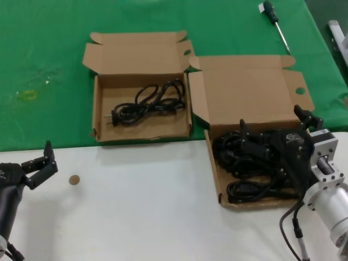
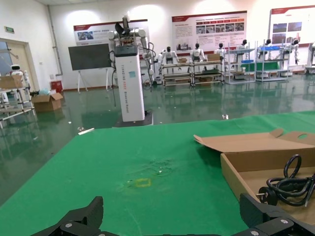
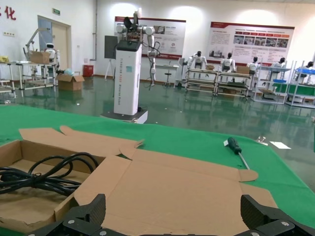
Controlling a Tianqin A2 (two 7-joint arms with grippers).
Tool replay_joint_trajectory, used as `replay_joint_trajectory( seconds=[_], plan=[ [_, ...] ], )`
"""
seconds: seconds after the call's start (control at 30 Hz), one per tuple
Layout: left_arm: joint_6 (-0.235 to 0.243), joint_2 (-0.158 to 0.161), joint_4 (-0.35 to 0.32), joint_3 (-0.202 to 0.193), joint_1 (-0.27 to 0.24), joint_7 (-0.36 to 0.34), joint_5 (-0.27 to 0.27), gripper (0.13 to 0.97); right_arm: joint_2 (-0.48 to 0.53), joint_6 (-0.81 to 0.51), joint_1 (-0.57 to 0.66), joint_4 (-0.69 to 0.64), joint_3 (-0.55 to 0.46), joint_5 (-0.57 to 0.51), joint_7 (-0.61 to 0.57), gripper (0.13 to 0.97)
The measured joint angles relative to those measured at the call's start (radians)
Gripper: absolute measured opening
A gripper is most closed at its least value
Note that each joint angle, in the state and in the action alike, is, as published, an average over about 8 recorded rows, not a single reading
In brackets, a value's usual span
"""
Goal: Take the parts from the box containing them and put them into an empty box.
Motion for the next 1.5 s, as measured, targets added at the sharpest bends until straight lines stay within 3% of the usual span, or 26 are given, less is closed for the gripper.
replay_joint_trajectory(
  seconds=[1.5],
  plan=[
    [0.000,0.000,0.000,0.000,0.000,0.000,0.000,0.966,0.000,0.000,0.000,0.000,0.000,0.000,0.000,0.966]
  ],
)
